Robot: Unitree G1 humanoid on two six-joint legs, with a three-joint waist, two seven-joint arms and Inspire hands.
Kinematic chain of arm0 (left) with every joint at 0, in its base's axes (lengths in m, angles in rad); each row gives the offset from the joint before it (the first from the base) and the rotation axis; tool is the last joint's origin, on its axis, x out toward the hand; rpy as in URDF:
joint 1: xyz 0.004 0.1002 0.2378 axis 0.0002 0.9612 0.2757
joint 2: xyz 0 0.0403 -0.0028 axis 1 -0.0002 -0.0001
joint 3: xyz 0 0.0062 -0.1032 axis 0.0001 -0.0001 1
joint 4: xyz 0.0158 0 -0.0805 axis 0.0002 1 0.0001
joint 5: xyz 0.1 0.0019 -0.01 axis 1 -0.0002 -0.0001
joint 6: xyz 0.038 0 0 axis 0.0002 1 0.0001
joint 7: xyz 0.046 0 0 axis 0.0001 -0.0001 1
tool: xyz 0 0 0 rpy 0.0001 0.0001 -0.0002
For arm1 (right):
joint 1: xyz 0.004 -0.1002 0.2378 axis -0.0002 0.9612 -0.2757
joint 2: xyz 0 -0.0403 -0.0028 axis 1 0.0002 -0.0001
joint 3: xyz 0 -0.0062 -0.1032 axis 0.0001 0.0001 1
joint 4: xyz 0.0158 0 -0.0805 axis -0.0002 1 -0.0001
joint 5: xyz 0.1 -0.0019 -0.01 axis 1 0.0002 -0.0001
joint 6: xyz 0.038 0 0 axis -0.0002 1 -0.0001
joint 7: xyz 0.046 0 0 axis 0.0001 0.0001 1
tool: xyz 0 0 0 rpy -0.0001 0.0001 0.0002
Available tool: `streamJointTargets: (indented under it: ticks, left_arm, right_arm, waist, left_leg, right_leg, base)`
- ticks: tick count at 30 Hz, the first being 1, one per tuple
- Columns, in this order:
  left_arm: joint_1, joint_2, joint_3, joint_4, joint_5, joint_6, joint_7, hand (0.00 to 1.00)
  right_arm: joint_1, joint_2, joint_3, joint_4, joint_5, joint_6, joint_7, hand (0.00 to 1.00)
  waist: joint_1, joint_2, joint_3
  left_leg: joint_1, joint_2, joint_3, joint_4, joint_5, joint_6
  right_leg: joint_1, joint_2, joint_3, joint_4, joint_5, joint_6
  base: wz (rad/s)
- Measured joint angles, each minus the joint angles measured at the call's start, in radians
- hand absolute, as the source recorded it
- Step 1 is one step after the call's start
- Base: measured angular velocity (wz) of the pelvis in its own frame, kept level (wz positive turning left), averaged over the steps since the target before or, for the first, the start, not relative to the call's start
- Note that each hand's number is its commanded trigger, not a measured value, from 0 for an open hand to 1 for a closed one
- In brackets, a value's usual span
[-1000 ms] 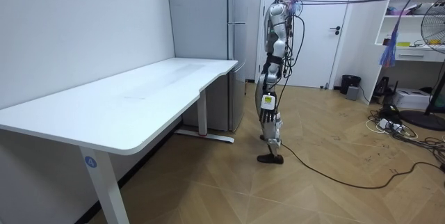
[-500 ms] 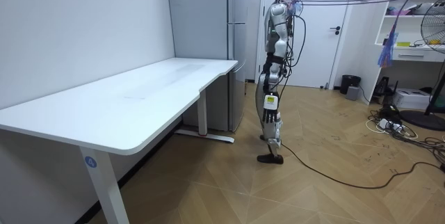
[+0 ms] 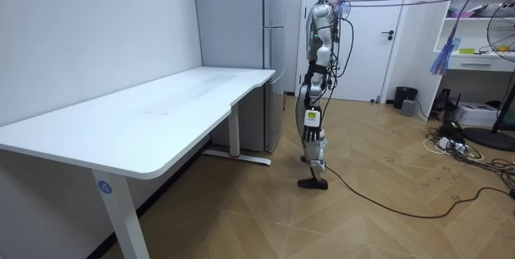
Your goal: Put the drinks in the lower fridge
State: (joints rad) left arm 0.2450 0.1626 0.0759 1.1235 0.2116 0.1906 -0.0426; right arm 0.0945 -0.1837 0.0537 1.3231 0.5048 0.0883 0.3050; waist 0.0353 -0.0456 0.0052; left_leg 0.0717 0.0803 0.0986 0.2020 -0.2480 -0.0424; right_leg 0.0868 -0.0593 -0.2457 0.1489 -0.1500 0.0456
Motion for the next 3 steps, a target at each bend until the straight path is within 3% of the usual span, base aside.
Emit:
streamJointTargets:
  ticks: [3]
  left_arm:
    - [-0.001, 0.000, 0.000, 0.000, 0.000, 0.000, -0.014, 0.00]
  right_arm:
    - [-0.006, 0.000, 0.000, 0.000, -0.011, 0.001, -0.002, 0.00]
  waist:
    - [-0.001, 0.001, 0.0005]
  left_leg:
    - [0.006, 0.000, 0.002, -0.001, 0.000, 0.000]
  right_leg:
    - [0.002, 0.000, 0.000, 0.001, 0.000, 0.000]
  base:
    - [-0.05]
